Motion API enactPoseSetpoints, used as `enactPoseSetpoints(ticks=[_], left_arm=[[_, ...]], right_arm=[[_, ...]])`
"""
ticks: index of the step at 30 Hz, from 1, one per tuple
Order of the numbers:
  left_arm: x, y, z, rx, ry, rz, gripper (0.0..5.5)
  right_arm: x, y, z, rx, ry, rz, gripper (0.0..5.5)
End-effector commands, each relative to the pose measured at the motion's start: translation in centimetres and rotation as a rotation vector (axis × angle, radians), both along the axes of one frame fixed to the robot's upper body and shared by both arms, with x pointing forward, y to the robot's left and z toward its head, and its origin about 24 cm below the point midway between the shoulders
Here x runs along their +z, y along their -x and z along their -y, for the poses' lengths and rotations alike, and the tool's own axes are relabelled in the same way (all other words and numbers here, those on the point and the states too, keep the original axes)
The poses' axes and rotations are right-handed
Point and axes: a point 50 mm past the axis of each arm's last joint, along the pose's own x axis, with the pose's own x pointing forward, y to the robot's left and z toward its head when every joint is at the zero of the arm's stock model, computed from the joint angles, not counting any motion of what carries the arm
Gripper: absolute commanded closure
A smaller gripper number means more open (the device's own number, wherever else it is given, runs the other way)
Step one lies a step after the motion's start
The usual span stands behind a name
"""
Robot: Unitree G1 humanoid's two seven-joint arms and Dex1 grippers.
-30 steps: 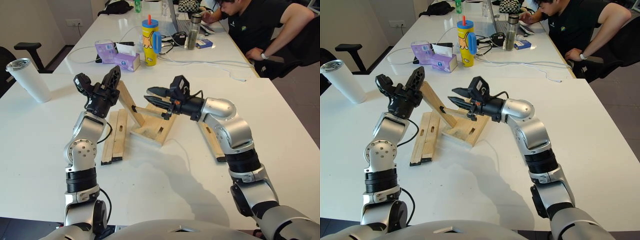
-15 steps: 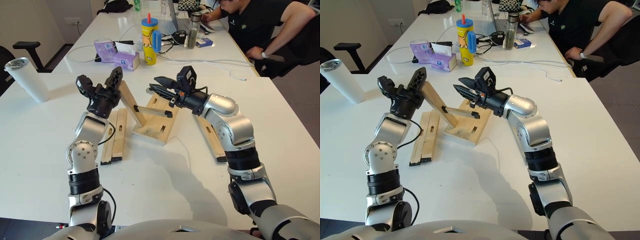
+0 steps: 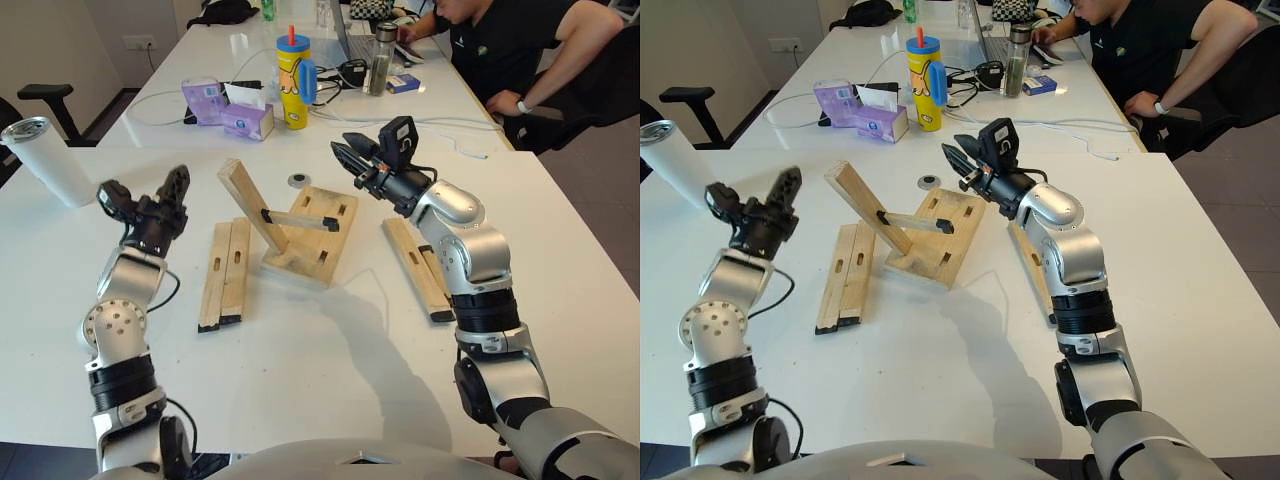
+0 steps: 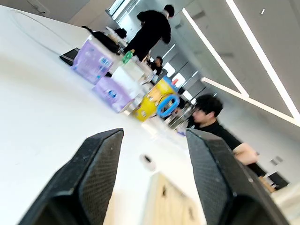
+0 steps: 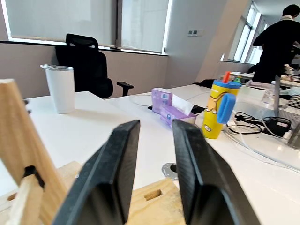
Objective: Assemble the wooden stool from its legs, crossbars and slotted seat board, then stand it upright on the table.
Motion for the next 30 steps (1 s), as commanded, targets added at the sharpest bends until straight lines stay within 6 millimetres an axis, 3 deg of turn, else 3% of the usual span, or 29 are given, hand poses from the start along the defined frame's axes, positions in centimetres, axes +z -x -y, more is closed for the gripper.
enactPoseSetpoints(ticks=[1,4,7,13,22,30], left_arm=[[-1.9,3.0,-1.1,-0.135,-0.267,-0.158,3.06],[-3.3,4.7,-1.0,-0.203,-0.365,-0.243,3.06],[-4.4,5.6,0.5,-0.264,-0.4,-0.276,3.06],[-6.3,7.2,1.9,-0.253,-0.488,-0.304,3.06],[-8.1,8.0,1.4,-0.241,-0.647,-0.383,3.06],[-7.7,7.6,-0.6,-0.158,-0.707,-0.393,3.06]], right_arm=[[-1.3,0.1,2.9,-0.134,0.042,-0.005,4.21],[-3.7,0.2,5.6,-0.31,0.037,-0.054,4.21],[-6.6,1.7,7.6,-0.481,-0.013,-0.128,4.21],[-9.3,5.8,7.9,-0.557,0.029,-0.13,4.21],[-8.3,4.8,6.9,-0.54,0.019,-0.114,4.21],[-8.3,4.6,7.0,-0.534,0.03,-0.123,4.21]])
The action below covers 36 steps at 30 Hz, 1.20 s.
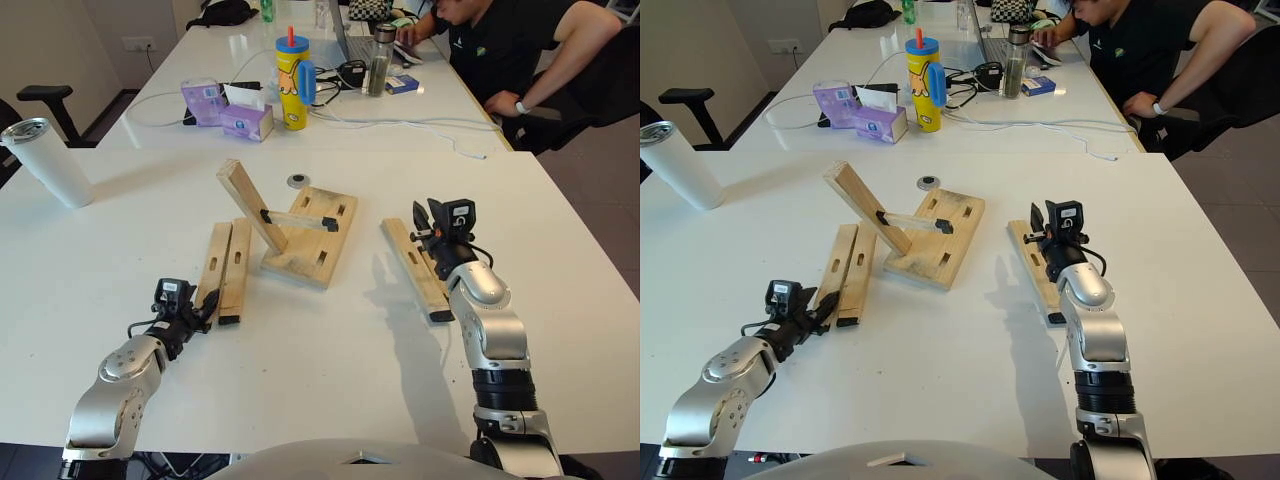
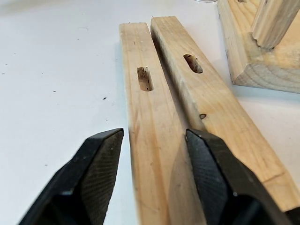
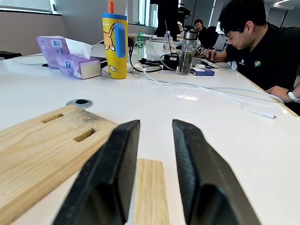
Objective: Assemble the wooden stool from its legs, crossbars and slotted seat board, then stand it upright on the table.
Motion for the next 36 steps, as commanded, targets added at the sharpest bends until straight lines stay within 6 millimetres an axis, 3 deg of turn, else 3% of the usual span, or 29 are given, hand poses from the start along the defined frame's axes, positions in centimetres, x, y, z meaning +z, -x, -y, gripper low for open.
enactPoseSetpoints(ticks=[1,7,14,16,26,31,36], left_arm=[[-0.4,0.1,-1.8,0.063,-0.045,-0.042,3.06],[0.1,-0.5,-1.9,0.088,0.023,-0.038,3.06],[-1.1,-0.8,-2.0,0.122,0.034,-0.087,1.96],[-1.3,-0.8,-1.9,0.124,0.024,-0.09,1.96],[-1.3,-1.2,-1.6,0.162,0.024,-0.039,3.46],[-0.2,-2.3,-1.8,0.19,0.018,0.052,3.45],[2.0,-3.3,-1.7,0.202,0.034,0.196,3.45]], right_arm=[[0.5,-0.3,0.2,-0.005,0.009,0.006,4.21],[0.6,-0.9,0.2,-0.021,-0.023,0.001,4.21],[0.9,-1.6,0.1,-0.01,-0.016,0.013,4.21],[1.0,-1.8,0.0,-0.001,-0.012,0.014,4.21],[1.8,-2.6,-0.2,0.038,0.005,0.025,4.21],[3.0,-3.5,-0.4,0.055,-0.005,0.059,4.21],[5.7,-4.7,-0.7,0.088,-0.025,0.127,4.21]])
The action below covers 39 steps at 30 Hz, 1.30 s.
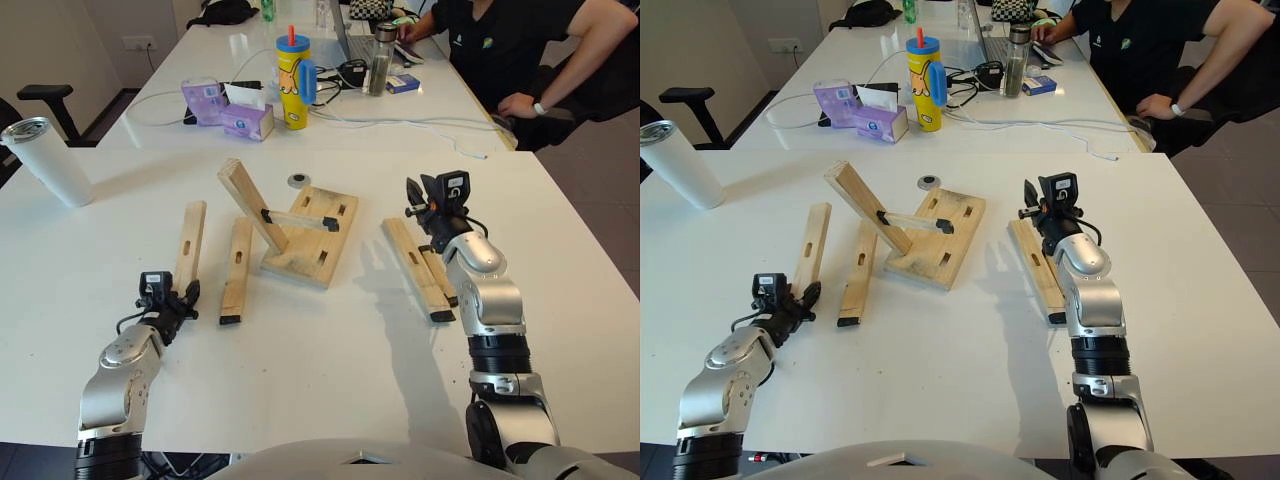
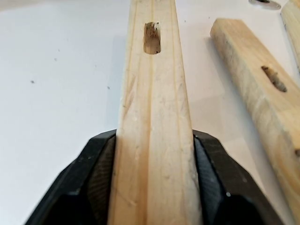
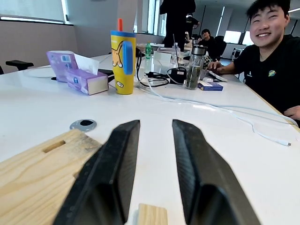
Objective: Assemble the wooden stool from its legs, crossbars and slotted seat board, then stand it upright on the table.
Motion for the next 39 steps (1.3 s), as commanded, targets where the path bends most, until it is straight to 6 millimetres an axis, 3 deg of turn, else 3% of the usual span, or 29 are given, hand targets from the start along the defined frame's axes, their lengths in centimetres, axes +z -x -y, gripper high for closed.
enactPoseSetpoints(ticks=[1,5,9,14,18,28,39], left_arm=[[2.5,-1.1,-0.2,0.029,-0.001,0.148,3.45],[7.6,-2.5,-0.3,0.032,-0.027,0.406,3.45],[13.3,-3.1,1.5,-0.074,-0.036,0.674,3.45],[16.3,-3.4,4.4,-0.264,-0.057,0.786,3.45],[17.0,-3.2,5.7,-0.374,-0.076,0.801,3.45],[16.8,-3.0,6.8,-0.495,-0.062,0.767,3.45],[15.5,-2.6,8.9,-0.677,-0.091,0.672,3.45]], right_arm=[[3.2,-1.2,-0.4,0.045,-0.023,0.078,4.21],[7.8,-2.5,-1.5,0.12,-0.108,0.155,4.21],[12.2,-2.6,-4.9,0.345,-0.287,0.147,4.21],[15.3,-0.9,-10.2,0.733,-0.566,-0.056,4.21],[15.8,-0.4,-11.5,0.854,-0.714,-0.198,4.21],[16.3,0.4,-12.2,0.943,-0.781,-0.276,2.81],[16.0,0.2,-12.9,0.945,-0.792,-0.311,2.76]])
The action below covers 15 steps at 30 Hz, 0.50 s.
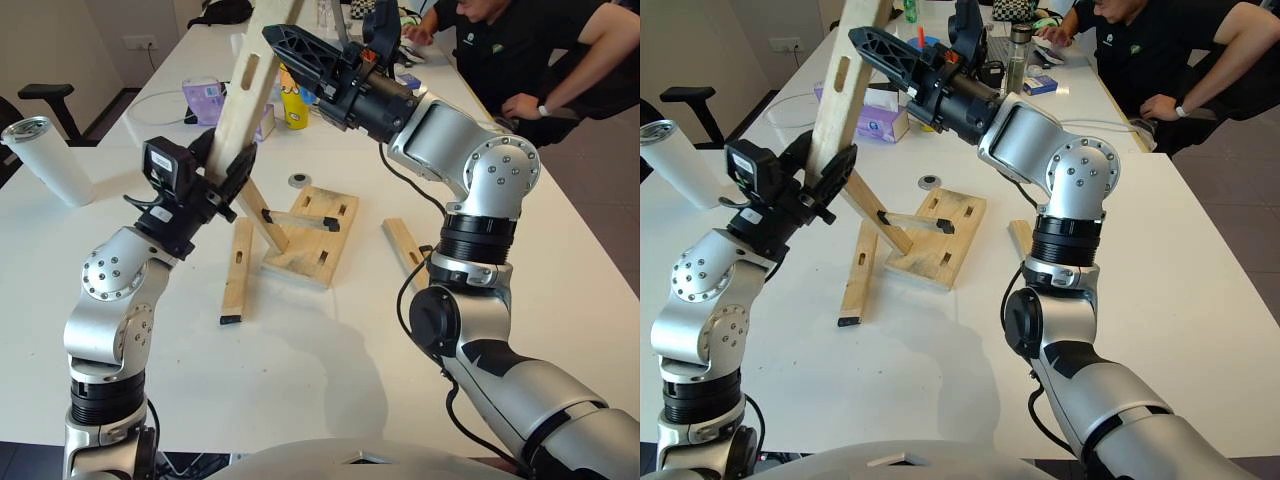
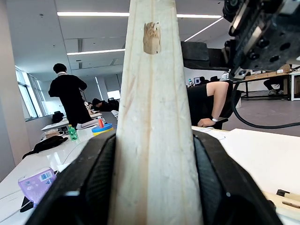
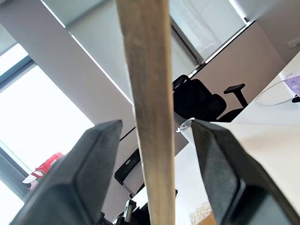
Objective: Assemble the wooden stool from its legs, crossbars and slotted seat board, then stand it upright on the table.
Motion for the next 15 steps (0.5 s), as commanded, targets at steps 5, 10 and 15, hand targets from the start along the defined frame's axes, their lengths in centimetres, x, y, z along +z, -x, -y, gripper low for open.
enactPoseSetpoints(ticks=[5,10,15], left_arm=[[0.0,0.1,0.5,-0.02,-0.062,-0.003,3.45],[-0.5,0.0,-0.1,0.016,-0.109,-0.012,3.45],[-0.9,-0.1,-0.3,0.035,-0.152,-0.013,3.45]], right_arm=[[0.0,-0.8,-0.3,-0.053,0.033,-0.011,3.06],[0.0,-1.3,0.2,-0.086,0.033,-0.016,4.01],[0.2,-1.5,0.3,-0.099,0.029,-0.017,4.46]])
